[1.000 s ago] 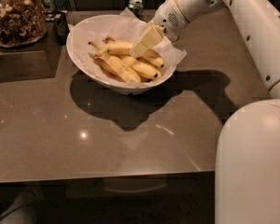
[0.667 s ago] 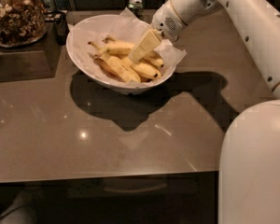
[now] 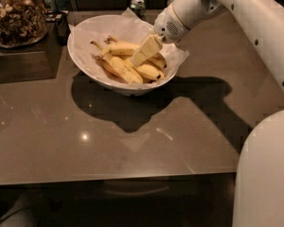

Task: Pick banana from white bowl

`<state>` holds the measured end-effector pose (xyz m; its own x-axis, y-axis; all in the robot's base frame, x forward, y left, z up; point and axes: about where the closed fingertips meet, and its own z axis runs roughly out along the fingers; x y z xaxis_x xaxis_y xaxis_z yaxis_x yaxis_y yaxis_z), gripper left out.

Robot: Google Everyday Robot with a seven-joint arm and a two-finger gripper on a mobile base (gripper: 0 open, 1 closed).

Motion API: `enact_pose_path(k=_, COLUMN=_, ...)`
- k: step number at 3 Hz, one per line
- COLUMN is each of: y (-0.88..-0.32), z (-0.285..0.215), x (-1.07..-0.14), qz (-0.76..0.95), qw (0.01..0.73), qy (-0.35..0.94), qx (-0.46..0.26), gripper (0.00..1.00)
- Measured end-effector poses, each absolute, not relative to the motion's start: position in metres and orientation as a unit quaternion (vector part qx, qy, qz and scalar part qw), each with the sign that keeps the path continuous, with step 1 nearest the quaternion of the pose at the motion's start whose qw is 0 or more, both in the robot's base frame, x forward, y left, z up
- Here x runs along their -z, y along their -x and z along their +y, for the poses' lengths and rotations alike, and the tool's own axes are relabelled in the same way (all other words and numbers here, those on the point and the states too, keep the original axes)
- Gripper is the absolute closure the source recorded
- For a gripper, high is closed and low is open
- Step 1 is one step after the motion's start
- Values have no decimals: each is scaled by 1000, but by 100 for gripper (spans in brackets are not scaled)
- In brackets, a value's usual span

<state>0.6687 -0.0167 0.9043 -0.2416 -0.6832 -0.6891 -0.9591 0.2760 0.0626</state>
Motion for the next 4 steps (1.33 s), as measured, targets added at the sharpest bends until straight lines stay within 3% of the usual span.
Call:
enact_pose_path(k=1, y=-666, z=-17, x=-908, qz=748, qw=287, qy=547, qx=-243, gripper=89)
enact_pose_path(k=2, y=-666, z=-17, x=-911, qz=748, qw=287, qy=547, qx=-243, gripper=100)
enact_pose_path(k=4, y=-641, z=-39, x=-963, qz=704, qw=395, qy=542, qx=-235, gripper=100)
